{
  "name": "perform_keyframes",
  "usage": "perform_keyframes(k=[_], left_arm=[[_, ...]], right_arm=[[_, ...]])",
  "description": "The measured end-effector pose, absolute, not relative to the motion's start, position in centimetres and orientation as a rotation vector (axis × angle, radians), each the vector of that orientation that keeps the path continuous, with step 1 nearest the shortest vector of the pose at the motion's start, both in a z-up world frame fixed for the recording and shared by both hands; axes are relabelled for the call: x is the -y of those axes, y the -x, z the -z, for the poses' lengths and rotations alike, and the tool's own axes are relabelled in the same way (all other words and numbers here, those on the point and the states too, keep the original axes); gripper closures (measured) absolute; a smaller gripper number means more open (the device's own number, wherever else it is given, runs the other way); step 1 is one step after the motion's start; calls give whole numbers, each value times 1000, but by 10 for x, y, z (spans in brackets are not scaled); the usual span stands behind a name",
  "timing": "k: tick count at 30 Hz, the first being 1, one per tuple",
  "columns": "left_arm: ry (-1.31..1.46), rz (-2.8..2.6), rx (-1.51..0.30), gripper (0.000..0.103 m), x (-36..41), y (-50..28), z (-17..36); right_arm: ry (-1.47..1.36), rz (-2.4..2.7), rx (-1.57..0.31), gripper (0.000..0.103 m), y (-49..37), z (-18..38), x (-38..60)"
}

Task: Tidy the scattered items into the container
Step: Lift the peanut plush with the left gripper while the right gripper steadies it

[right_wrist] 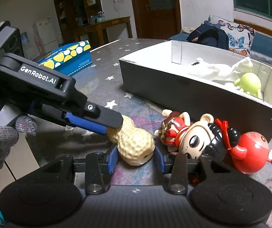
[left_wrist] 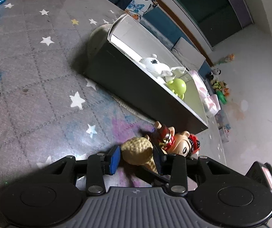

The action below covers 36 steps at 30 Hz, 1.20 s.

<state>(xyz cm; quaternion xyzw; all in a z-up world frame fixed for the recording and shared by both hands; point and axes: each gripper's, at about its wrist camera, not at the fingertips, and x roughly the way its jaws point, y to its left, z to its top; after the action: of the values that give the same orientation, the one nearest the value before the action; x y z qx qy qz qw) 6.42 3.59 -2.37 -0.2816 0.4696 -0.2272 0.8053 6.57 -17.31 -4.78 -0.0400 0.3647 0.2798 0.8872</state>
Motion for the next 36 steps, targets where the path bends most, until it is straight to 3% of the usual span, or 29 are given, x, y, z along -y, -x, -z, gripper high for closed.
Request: perform_keyframes(k=[28,36], left_arm=[[715,451,-1018,63,-48,-59,35],[721,474,-1032,63,-46,-61,36]], right_arm=[[229,-718,-779,60,-69,30,139],[212,-685,-788,67,-72,34,139]])
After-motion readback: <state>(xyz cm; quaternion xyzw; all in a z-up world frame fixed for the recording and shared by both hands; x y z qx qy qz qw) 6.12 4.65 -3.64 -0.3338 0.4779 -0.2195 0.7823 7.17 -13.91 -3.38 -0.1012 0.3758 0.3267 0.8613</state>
